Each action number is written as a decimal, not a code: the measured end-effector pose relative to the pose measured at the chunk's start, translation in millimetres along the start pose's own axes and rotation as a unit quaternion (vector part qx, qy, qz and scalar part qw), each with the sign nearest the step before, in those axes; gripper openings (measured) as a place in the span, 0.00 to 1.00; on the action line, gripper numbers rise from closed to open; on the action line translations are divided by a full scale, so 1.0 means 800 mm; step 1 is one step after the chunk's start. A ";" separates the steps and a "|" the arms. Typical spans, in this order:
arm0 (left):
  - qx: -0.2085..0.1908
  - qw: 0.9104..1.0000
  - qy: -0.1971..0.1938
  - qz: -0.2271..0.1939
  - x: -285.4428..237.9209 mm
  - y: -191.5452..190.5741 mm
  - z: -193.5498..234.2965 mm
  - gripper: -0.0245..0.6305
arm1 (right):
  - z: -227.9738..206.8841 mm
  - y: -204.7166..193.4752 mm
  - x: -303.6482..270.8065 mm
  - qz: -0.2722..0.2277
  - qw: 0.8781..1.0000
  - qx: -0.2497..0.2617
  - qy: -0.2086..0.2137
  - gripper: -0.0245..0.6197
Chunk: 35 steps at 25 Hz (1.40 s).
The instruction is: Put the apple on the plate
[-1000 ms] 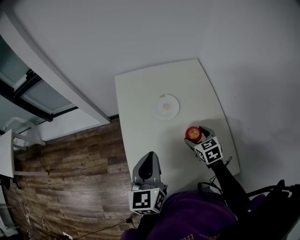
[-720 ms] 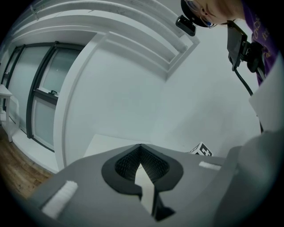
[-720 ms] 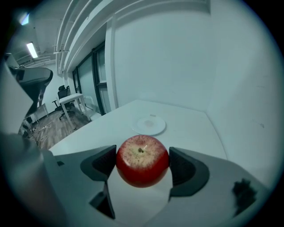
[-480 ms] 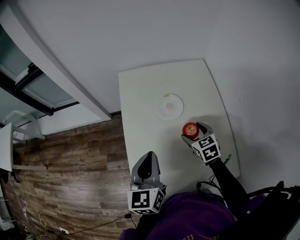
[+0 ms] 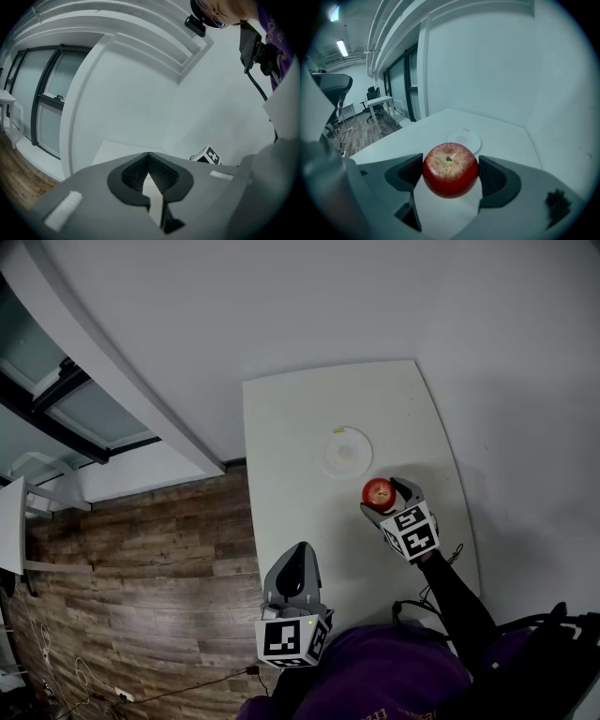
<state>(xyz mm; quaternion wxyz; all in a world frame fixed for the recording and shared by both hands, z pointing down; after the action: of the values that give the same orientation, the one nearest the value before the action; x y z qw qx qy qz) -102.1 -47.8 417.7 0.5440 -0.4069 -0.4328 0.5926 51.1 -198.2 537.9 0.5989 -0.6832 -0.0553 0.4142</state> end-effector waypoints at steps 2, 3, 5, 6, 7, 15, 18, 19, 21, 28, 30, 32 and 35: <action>0.000 1.000 0.002 0.000 0.000 -0.001 0.002 0.05 | 0.000 0.003 -0.004 -0.001 1.000 0.002 0.002 0.62; 0.001 1.000 0.003 0.001 -0.001 -0.001 0.003 0.05 | 0.000 0.004 -0.007 -0.002 1.000 0.004 0.003 0.62; 0.005 1.000 0.007 0.002 -0.001 -0.003 0.006 0.05 | -0.001 0.007 -0.011 -0.005 1.000 0.006 0.003 0.62; 0.007 1.000 0.008 0.002 -0.001 -0.003 0.007 0.05 | -0.001 0.009 -0.013 -0.007 1.000 0.007 0.002 0.62; 0.008 1.000 0.010 0.002 -0.001 -0.003 0.008 0.05 | -0.002 0.010 -0.015 -0.008 1.000 0.008 0.002 0.62; 0.008 1.000 0.014 0.004 -0.005 -0.007 0.013 0.05 | -0.002 0.018 -0.032 -0.014 1.000 0.013 0.007 0.62; 0.008 1.000 0.015 0.006 -0.007 -0.005 0.017 0.05 | -0.002 0.024 -0.039 -0.014 1.000 0.016 0.009 0.62; 0.009 1.000 0.016 0.007 -0.007 -0.005 0.018 0.05 | -0.002 0.026 -0.041 -0.014 1.000 0.016 0.009 0.62; 0.008 1.000 0.017 0.009 -0.008 -0.006 0.021 0.05 | -0.003 0.027 -0.047 -0.014 1.000 0.017 0.010 0.62; 0.009 1.000 0.016 0.018 -0.016 -0.008 0.024 0.05 | -0.006 0.036 -0.064 -0.018 1.000 0.018 0.013 0.62; 0.008 1.000 0.015 0.021 -0.019 -0.010 0.025 0.05 | -0.007 0.038 -0.069 -0.019 1.000 0.017 0.015 0.62; 0.008 1.000 0.014 0.024 -0.023 -0.013 0.027 0.05 | -0.008 0.038 -0.075 -0.020 1.000 0.016 0.015 0.62; 0.009 1.000 0.012 0.028 -0.029 -0.016 0.027 0.05 | -0.012 0.038 -0.081 -0.021 1.000 0.014 0.015 0.62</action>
<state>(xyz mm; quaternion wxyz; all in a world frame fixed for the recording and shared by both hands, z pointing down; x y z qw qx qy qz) -117.3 -71.9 436.5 0.5358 -0.4210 -0.4098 0.6064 2.2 -251.3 543.9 0.6179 -0.6793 -0.0543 0.3921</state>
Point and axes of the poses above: the fingertips, and each gripper's own axes: x backward along the fingers, z to its left, y out of its top, the point moved 3 cm from there along x, backward along the fingers, and after that the axes turned 13 degrees about -z, right-handed, at the moved point
